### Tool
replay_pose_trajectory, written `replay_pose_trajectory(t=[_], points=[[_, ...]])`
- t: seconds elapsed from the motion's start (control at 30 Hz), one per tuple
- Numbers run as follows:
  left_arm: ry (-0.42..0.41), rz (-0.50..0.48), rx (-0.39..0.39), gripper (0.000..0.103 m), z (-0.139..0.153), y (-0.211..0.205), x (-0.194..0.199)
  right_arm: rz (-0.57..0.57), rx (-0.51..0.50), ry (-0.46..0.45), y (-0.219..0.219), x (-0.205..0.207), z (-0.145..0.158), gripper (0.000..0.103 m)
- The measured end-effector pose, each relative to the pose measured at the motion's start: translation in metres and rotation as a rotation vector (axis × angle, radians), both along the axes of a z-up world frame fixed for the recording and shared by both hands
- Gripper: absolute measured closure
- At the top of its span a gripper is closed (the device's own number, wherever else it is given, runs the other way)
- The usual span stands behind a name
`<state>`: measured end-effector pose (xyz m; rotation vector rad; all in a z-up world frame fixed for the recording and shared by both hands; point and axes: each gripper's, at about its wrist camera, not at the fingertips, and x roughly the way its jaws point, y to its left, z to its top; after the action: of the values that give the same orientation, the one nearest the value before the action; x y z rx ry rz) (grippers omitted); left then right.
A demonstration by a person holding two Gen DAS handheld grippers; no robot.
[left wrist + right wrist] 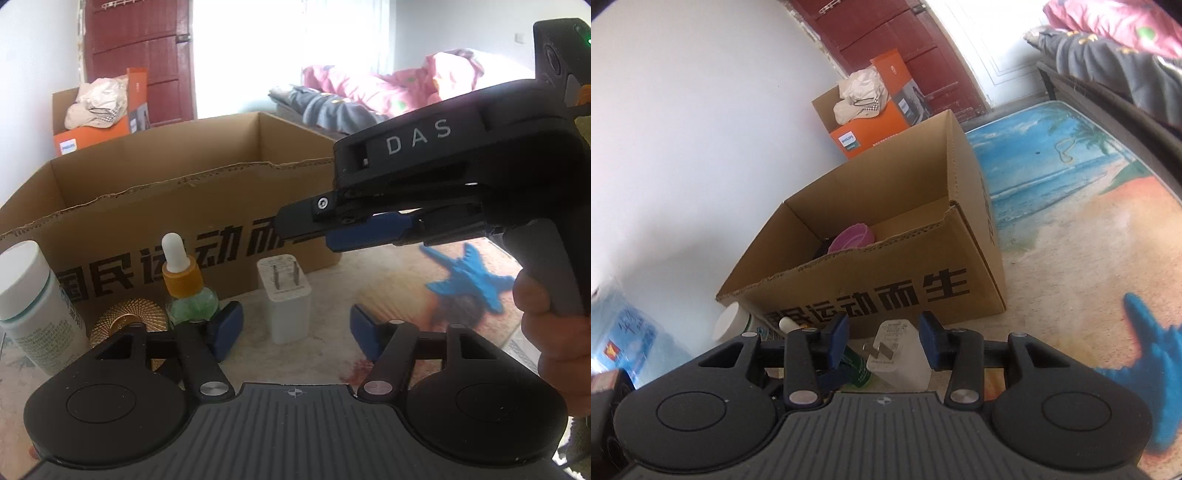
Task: Organize rigid objects
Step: 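Move the right tool to the white charger plug, then grasp the white charger plug with the right tool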
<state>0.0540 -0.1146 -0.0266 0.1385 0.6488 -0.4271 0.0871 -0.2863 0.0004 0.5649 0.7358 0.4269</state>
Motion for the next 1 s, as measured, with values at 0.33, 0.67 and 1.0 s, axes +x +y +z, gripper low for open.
replay_pose_trajectory(t=[0.33,0.67,1.0], points=[[0.051,0.04,-0.018,0.067,-0.009,-0.001,0.017,-0.017,0.081,0.087,-0.005,0.016,-0.033,0.069],[0.101,0.005,-0.066,0.074,-0.005,0.002,0.018,-0.016,0.109,0.121,-0.011,0.008,-0.04,0.071],[0.134,-0.082,-0.063,0.074,-0.005,0.002,-0.001,-0.026,0.121,0.158,-0.025,-0.022,-0.037,0.071]])
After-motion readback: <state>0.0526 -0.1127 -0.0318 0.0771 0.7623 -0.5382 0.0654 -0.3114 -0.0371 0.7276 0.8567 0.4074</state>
